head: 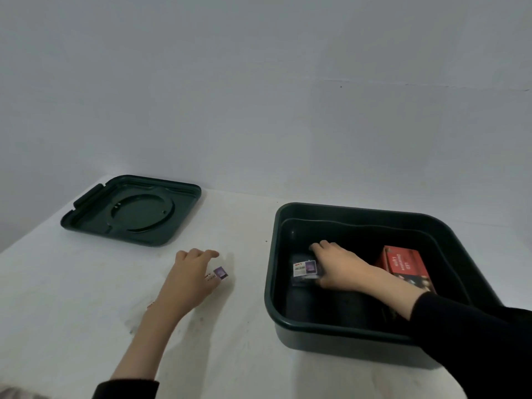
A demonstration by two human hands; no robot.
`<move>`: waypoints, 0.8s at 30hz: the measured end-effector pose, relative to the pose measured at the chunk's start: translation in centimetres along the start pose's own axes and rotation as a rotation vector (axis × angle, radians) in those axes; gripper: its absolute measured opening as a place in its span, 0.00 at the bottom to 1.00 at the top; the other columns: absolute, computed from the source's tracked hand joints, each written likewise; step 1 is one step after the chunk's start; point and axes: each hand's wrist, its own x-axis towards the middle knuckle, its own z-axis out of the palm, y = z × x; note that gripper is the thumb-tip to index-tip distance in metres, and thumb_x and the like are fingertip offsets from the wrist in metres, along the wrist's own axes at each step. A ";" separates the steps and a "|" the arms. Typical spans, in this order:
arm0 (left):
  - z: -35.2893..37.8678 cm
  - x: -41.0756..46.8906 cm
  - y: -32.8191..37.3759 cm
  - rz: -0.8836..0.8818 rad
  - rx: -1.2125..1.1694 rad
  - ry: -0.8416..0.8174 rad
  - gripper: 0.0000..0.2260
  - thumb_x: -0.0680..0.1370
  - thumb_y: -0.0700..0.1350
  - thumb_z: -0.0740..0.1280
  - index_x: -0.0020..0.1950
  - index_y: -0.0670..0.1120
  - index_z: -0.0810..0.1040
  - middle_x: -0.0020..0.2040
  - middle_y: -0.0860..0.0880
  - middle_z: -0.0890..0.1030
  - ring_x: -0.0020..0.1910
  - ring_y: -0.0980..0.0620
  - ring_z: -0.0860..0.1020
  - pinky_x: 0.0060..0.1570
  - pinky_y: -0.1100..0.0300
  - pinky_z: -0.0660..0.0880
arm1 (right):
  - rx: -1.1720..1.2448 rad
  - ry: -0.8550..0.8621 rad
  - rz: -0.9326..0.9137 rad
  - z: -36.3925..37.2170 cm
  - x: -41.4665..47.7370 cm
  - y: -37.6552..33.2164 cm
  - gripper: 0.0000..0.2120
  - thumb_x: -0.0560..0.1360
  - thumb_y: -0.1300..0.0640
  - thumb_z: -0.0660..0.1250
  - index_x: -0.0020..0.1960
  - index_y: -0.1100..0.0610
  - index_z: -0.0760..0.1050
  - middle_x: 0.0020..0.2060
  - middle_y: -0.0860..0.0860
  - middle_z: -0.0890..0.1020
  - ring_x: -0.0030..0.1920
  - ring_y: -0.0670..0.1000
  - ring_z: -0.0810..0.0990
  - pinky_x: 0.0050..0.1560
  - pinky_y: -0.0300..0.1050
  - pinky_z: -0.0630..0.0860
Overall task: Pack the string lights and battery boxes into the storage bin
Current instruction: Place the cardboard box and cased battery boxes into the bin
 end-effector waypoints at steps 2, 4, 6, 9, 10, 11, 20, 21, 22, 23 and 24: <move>0.6 -0.1 -0.3 -0.012 0.084 -0.023 0.25 0.76 0.51 0.66 0.71 0.51 0.65 0.66 0.49 0.70 0.65 0.47 0.62 0.61 0.59 0.63 | -0.071 0.020 -0.026 0.5 -0.1 -0.1 0.28 0.73 0.50 0.66 0.68 0.56 0.61 0.59 0.56 0.73 0.60 0.57 0.71 0.54 0.49 0.72; 1.1 -0.2 -0.6 -0.010 0.168 -0.040 0.27 0.75 0.54 0.66 0.72 0.51 0.65 0.66 0.49 0.70 0.64 0.47 0.63 0.60 0.59 0.63 | -0.184 0.048 -0.067 0.7 -0.1 -0.2 0.28 0.75 0.49 0.64 0.70 0.54 0.59 0.60 0.56 0.73 0.62 0.56 0.70 0.56 0.48 0.70; 1.6 -0.2 -0.7 -0.009 0.212 -0.049 0.29 0.74 0.55 0.66 0.72 0.50 0.64 0.66 0.49 0.69 0.63 0.46 0.63 0.60 0.58 0.64 | -0.241 0.035 -0.090 0.9 0.0 -0.2 0.28 0.75 0.49 0.63 0.71 0.54 0.58 0.62 0.57 0.72 0.63 0.55 0.69 0.57 0.46 0.69; 2.2 -0.1 -0.8 -0.011 0.263 -0.052 0.32 0.75 0.55 0.65 0.75 0.48 0.57 0.68 0.47 0.67 0.65 0.45 0.63 0.61 0.57 0.64 | -0.246 -0.029 -0.090 0.9 0.1 -0.1 0.31 0.74 0.49 0.66 0.72 0.54 0.57 0.64 0.57 0.70 0.64 0.56 0.68 0.58 0.48 0.69; 2.4 -0.1 -0.8 -0.007 0.282 -0.056 0.33 0.75 0.54 0.64 0.75 0.47 0.56 0.68 0.47 0.67 0.65 0.45 0.62 0.61 0.57 0.64 | -0.247 -0.037 -0.089 0.9 0.2 0.0 0.32 0.73 0.48 0.66 0.72 0.54 0.57 0.65 0.57 0.69 0.65 0.57 0.68 0.59 0.49 0.69; 2.6 -0.1 -0.8 -0.002 0.299 -0.061 0.32 0.75 0.55 0.64 0.75 0.47 0.56 0.68 0.46 0.66 0.65 0.45 0.62 0.62 0.57 0.63 | -0.250 -0.039 -0.087 0.9 0.2 -0.1 0.32 0.73 0.47 0.67 0.72 0.54 0.57 0.65 0.57 0.69 0.65 0.57 0.68 0.59 0.50 0.68; -2.5 -1.4 2.5 0.084 -0.159 0.211 0.28 0.67 0.44 0.74 0.66 0.49 0.70 0.60 0.50 0.64 0.55 0.52 0.70 0.52 0.61 0.70 | 0.222 0.222 -0.081 -3.7 -1.5 -1.3 0.22 0.74 0.42 0.64 0.66 0.47 0.68 0.57 0.47 0.75 0.56 0.48 0.74 0.56 0.48 0.73; -3.9 -1.6 3.6 0.150 -0.184 0.288 0.28 0.67 0.42 0.74 0.65 0.50 0.70 0.60 0.51 0.63 0.54 0.54 0.68 0.51 0.63 0.68 | 0.397 0.276 -0.110 -4.7 -2.1 -1.8 0.22 0.73 0.42 0.65 0.65 0.45 0.69 0.54 0.45 0.75 0.53 0.46 0.75 0.55 0.47 0.75; -5.2 -1.9 4.9 0.225 -0.188 0.338 0.28 0.67 0.42 0.74 0.65 0.51 0.70 0.59 0.52 0.62 0.54 0.56 0.66 0.52 0.64 0.66 | 0.580 0.308 -0.152 -5.6 -2.8 -2.3 0.23 0.72 0.43 0.67 0.65 0.43 0.68 0.54 0.44 0.75 0.51 0.44 0.76 0.54 0.45 0.76; -6.2 -2.2 6.2 0.303 -0.176 0.361 0.29 0.67 0.42 0.74 0.66 0.51 0.70 0.58 0.53 0.62 0.55 0.58 0.64 0.53 0.65 0.64 | 0.741 0.313 -0.214 -6.3 -3.6 -2.9 0.26 0.71 0.45 0.70 0.67 0.40 0.66 0.56 0.43 0.75 0.51 0.43 0.76 0.53 0.41 0.76; -6.8 -2.4 7.6 0.385 -0.158 0.369 0.30 0.67 0.42 0.74 0.67 0.51 0.68 0.58 0.53 0.64 0.55 0.59 0.63 0.54 0.65 0.63 | 0.822 0.315 -0.286 -7.0 -4.4 -3.6 0.30 0.70 0.46 0.71 0.68 0.37 0.62 0.58 0.41 0.73 0.54 0.42 0.76 0.53 0.37 0.75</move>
